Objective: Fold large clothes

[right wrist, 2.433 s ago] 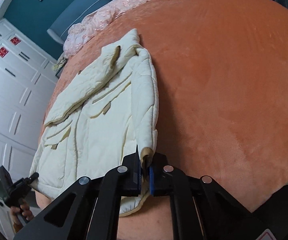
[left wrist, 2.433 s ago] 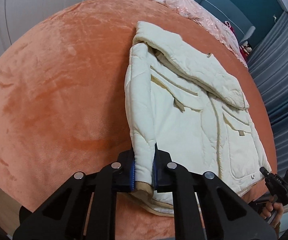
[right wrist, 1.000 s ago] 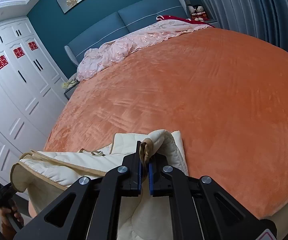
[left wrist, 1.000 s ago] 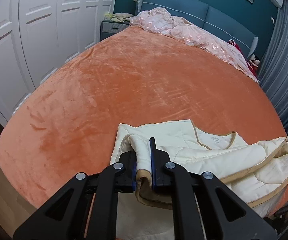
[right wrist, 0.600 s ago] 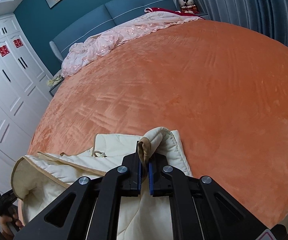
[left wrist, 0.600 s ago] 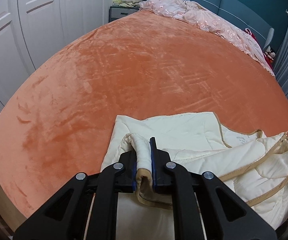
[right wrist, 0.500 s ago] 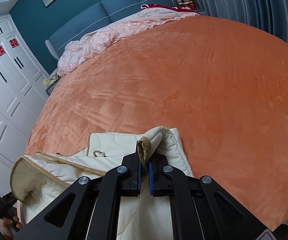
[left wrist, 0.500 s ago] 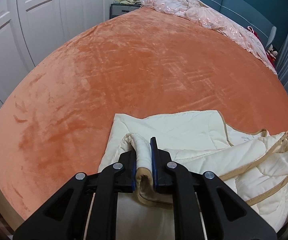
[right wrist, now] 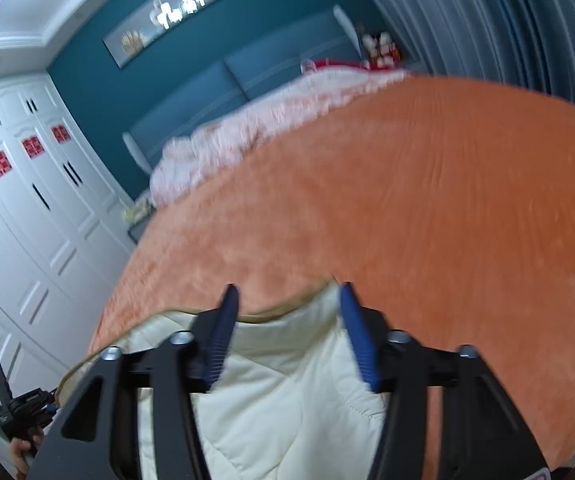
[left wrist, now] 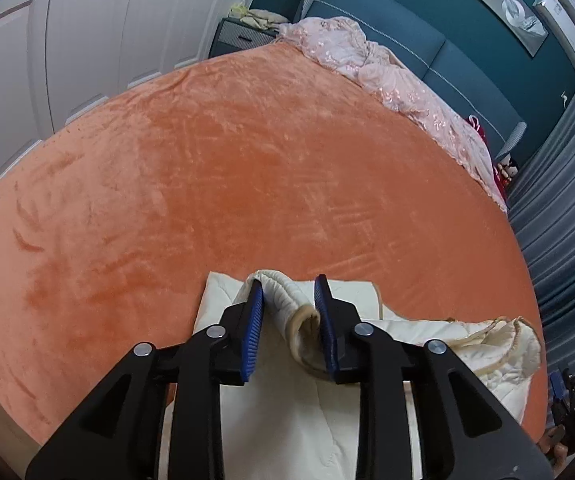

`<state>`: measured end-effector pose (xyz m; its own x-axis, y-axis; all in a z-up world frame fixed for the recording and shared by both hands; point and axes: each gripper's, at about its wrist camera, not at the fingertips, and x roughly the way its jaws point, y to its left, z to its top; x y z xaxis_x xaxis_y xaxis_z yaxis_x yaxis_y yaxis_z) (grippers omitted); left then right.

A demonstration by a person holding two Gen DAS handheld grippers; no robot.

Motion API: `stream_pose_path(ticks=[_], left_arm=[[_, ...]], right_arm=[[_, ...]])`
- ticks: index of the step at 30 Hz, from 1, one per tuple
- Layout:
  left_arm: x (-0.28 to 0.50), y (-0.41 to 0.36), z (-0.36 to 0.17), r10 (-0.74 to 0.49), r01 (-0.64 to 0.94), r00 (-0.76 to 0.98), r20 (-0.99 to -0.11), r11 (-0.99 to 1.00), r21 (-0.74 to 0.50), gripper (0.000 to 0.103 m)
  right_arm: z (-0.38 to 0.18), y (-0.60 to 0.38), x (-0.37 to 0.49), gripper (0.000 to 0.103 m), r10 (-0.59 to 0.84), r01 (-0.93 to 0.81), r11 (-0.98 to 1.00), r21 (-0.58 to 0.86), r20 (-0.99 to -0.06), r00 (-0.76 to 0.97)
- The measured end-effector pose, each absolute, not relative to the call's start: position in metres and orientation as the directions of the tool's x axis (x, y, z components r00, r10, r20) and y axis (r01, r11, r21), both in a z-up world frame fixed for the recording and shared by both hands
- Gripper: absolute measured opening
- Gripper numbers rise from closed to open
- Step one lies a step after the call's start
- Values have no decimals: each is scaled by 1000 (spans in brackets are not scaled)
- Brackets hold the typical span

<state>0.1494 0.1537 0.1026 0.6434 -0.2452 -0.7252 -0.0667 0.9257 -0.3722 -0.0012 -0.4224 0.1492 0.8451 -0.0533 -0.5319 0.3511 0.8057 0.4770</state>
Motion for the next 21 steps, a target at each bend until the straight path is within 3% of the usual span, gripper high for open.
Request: stream_pose_path(ticks=[1, 2, 3, 5, 12, 14, 16, 17, 18, 19, 20, 21], left_arm=[[144, 155, 113, -152, -99, 696, -701, 948, -303, 54], [137, 155, 125, -60, -122, 756, -652, 965, -231, 74], [131, 155, 135, -25, -116, 797, -604, 975, -192, 84], [132, 153, 141, -43, -77, 798, -601, 982, -173, 85], [177, 131, 72, -188, 25, 532, -826, 978, -207, 84], [185, 132, 48, -215, -6, 461, -861, 970, -245, 76], [191, 134, 28, -251, -38, 419, -873, 955, -293, 60], [192, 135, 22, -274, -51, 409, -870, 946, -322, 55], [194, 135, 18, -289, -59, 404, -868, 938, -340, 46], [196, 134, 16, -289, -64, 408, -866, 937, -343, 41], [197, 133, 16, -293, -59, 417, -861, 936, -347, 26], [198, 131, 18, -293, -55, 430, -854, 936, -349, 19]], right_arm=[[154, -422, -4, 59, -57, 345, 813, 469, -526, 849], [157, -422, -3, 59, -55, 343, 821, 455, -536, 842], [157, -419, -1, 59, -50, 340, 833, 437, -552, 832], [152, -416, 4, 59, -47, 332, 862, 384, -592, 804], [100, -423, 38, 59, 8, 387, 852, 352, -748, 664], [85, -427, 48, 59, 19, 406, 844, 351, -776, 630], [72, -429, 57, 59, 29, 422, 837, 350, -797, 604], [66, -430, 62, 54, 45, 424, 832, 359, -805, 592], [62, -431, 66, 36, 57, 424, 829, 365, -809, 585], [59, -431, 68, 26, 72, 419, 827, 376, -809, 583], [58, -431, 71, 12, 90, 415, 819, 395, -804, 587], [61, -432, 71, 11, 95, 411, 811, 416, -787, 609]])
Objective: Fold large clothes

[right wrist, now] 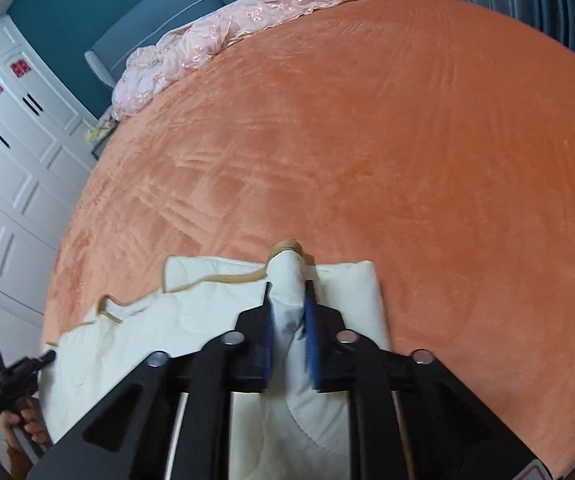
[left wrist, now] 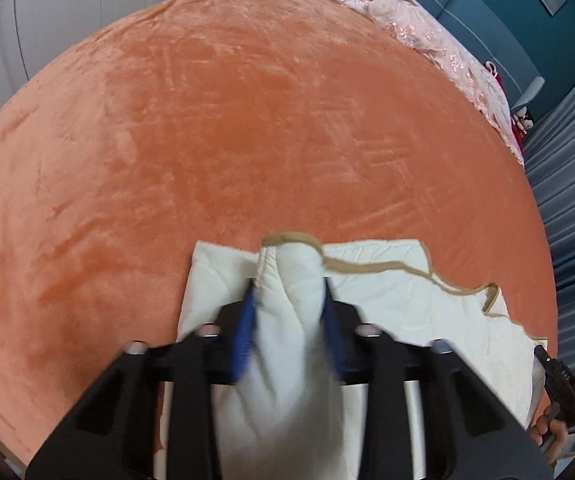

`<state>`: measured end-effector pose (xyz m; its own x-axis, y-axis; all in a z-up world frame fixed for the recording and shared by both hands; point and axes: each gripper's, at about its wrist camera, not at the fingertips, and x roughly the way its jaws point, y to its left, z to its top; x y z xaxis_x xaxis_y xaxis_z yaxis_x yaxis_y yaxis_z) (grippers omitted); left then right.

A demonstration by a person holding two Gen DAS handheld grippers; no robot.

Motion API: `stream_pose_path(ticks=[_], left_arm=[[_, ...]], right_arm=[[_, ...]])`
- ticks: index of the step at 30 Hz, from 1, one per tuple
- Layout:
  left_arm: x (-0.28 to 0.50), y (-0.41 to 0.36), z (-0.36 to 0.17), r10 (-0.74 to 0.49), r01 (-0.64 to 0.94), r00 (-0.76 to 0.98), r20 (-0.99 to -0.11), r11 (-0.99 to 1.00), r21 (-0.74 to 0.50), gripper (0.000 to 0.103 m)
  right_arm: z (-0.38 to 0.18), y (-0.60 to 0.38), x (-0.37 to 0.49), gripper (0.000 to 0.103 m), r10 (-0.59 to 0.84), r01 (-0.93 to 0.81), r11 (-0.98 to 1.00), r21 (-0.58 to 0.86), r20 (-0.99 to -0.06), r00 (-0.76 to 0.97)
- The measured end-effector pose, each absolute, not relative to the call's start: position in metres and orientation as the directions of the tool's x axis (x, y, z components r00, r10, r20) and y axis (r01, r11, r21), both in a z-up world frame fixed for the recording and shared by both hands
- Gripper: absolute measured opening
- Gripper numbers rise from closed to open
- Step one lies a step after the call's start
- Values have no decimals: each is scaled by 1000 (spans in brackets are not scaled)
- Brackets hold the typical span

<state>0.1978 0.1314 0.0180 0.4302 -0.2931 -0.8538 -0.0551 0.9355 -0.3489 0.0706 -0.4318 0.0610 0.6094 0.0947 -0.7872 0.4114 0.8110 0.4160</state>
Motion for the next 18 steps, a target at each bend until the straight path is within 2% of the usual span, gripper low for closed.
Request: stream_pose_path(ticks=[3, 8, 14, 18], left_arm=[[201, 125, 25, -248, -38, 475, -845, 953, -301, 14], [213, 115, 8, -158, -54, 469, -869, 977, -206, 14], [214, 116, -19, -131, -65, 474, -871, 981, -183, 17], [210, 109, -28, -87, -53, 511, -855, 990, -132, 20]], right_arm=[[69, -427, 75, 9, 50, 404, 824, 397, -761, 647], [46, -428, 92, 9, -6, 463, 822, 331, -808, 589], [14, -432, 94, 9, -2, 486, 810, 328, -827, 562], [5, -421, 98, 9, -40, 470, 840, 271, -834, 551]])
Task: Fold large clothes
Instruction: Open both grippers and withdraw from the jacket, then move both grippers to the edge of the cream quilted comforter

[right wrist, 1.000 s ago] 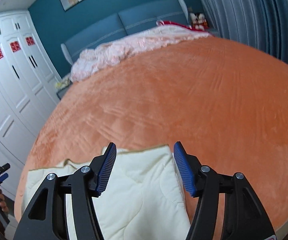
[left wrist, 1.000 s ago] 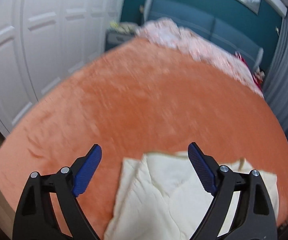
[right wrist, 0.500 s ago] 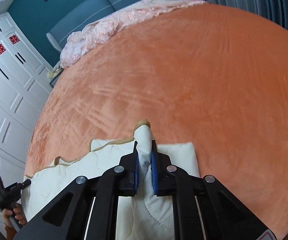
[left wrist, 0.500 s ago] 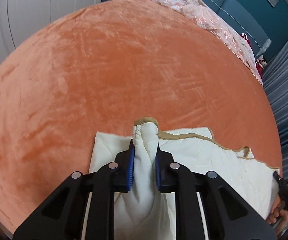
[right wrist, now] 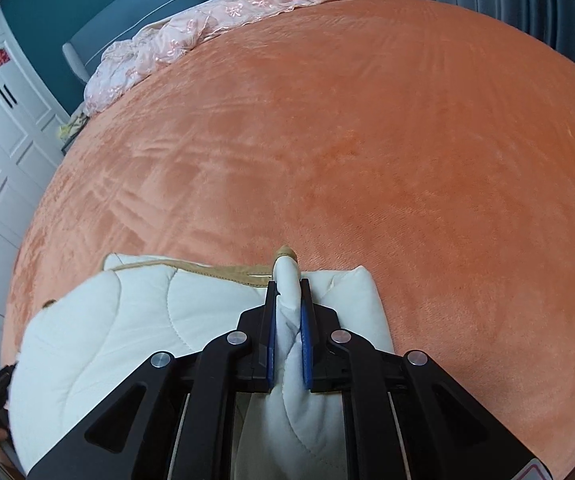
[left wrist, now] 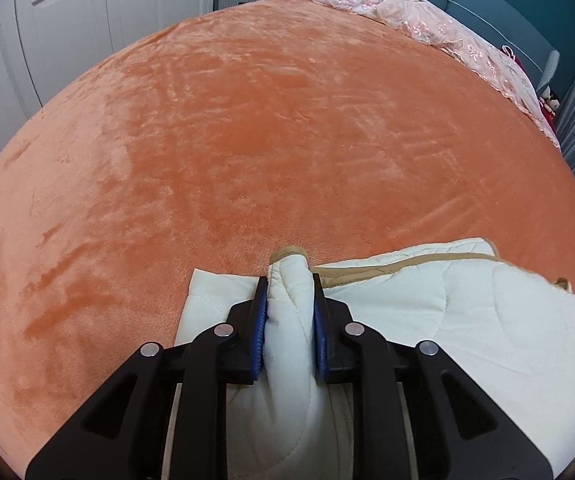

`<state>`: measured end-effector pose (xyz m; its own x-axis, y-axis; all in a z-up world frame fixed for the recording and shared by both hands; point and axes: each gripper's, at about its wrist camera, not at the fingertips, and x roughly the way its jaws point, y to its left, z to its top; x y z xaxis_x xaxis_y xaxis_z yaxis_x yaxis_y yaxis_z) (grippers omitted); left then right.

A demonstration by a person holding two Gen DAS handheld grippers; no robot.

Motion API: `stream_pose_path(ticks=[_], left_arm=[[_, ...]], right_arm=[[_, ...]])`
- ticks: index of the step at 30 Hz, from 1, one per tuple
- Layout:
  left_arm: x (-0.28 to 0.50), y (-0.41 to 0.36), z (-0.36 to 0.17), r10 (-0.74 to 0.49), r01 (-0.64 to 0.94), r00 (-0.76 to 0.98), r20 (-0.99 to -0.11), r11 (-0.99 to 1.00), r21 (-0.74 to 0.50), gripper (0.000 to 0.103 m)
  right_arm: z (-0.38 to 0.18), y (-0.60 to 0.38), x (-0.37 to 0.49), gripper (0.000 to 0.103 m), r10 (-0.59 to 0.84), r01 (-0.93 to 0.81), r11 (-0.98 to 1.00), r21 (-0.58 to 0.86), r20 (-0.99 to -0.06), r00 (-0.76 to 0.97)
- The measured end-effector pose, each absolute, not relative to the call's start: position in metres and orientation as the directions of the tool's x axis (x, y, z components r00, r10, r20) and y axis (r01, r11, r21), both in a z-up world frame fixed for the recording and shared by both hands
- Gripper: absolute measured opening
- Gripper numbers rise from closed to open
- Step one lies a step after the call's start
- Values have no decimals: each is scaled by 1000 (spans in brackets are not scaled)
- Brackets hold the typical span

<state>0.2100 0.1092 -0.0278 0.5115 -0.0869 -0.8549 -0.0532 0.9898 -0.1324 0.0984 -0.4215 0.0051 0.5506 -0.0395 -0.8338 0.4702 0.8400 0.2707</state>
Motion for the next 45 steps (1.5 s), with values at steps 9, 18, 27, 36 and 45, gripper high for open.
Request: stream_pose_path(ticks=[9, 18, 27, 36, 45], left_arm=[[211, 102, -23, 47, -97, 540, -841, 995, -7, 42], [185, 120, 101, 118, -214, 711, -694, 975, -54, 67], [171, -13, 36, -294, 247, 441, -848, 948, -200, 54], [163, -32, -11, -193, 252, 486, -852, 965, -75, 54], [161, -37, -24, -159, 243, 529, -833, 970, -31, 53]], right_arm=[[4, -420, 99, 9, -85, 484, 841, 244, -822, 563], [107, -388, 71, 29, -132, 431, 844, 318, -657, 742], [60, -252, 123, 22, 212, 70, 951, 302, -798, 564], [10, -235, 130, 12, 151, 80, 972, 222, -844, 514], [-5, -234, 134, 7, 142, 90, 971, 222, -836, 530]])
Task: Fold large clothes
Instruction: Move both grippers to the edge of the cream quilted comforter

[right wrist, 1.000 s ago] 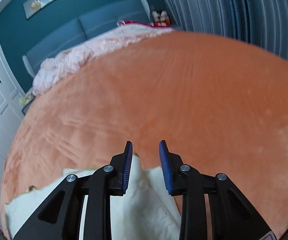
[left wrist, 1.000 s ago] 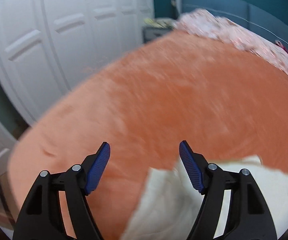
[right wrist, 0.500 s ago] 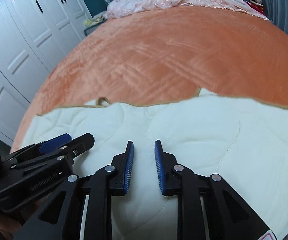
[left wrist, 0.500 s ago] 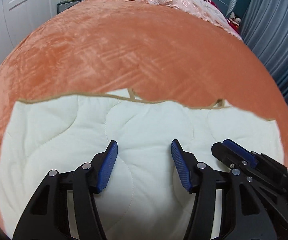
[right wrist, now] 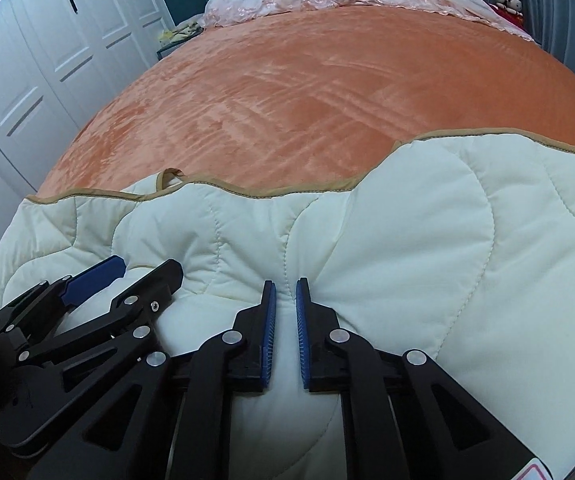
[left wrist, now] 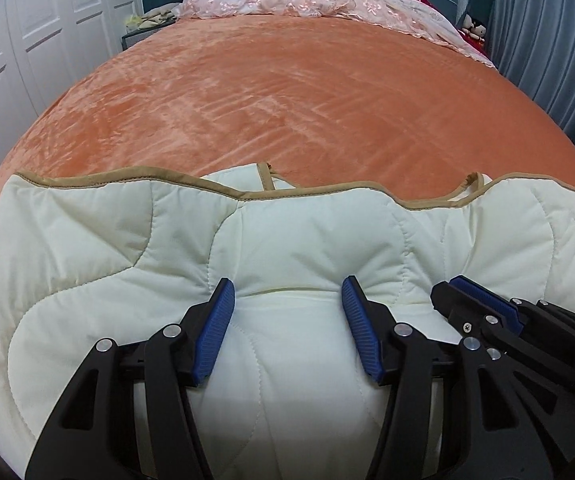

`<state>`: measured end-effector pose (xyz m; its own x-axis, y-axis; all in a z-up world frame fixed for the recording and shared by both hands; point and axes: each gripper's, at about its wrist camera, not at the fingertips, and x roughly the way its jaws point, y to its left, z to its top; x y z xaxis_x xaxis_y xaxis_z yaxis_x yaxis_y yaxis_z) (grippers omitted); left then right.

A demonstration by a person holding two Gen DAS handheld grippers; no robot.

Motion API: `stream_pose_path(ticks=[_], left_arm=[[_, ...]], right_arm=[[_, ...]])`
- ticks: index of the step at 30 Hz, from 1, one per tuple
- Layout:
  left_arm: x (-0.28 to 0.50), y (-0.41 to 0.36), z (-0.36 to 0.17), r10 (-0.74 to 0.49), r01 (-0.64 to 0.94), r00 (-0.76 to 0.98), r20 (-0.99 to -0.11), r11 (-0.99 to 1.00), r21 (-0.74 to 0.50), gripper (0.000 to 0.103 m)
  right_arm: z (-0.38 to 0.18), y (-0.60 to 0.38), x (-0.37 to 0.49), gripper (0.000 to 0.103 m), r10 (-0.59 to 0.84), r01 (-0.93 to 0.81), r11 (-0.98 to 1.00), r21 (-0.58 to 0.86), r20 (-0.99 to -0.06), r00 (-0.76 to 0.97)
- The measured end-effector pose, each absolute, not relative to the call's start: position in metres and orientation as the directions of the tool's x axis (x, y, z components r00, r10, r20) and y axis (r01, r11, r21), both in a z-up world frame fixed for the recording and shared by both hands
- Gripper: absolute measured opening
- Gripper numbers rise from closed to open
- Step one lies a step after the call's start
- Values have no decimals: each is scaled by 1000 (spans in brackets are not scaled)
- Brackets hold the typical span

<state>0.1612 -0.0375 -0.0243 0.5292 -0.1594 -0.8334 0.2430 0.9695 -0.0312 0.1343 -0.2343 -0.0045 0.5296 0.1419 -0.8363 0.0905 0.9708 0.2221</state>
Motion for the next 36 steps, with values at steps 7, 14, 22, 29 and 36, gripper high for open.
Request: stream_pose_path(ticks=[7, 14, 22, 29, 36], left_arm=[[164, -32, -18, -162, 217, 537, -828, 975, -50, 56], [137, 24, 50, -203, 94, 622, -756, 978, -186, 54], [50, 6, 37, -274, 231, 560, -782, 958, -170, 54], [33, -5, 10, -188, 239, 571, -799, 969, -58, 54], [31, -6, -4, -161, 221, 596, -787, 975, -32, 54]], right_arm=[[9, -251, 125, 2, 122, 160, 949, 271, -787, 604], [63, -277, 62, 16, 64, 211, 931, 298, -701, 711], [51, -220, 11, 16, 151, 62, 968, 243, -760, 632], [28, -207, 8, 16, 125, 63, 978, 196, -809, 574], [15, -205, 5, 15, 102, 74, 982, 176, -812, 574]])
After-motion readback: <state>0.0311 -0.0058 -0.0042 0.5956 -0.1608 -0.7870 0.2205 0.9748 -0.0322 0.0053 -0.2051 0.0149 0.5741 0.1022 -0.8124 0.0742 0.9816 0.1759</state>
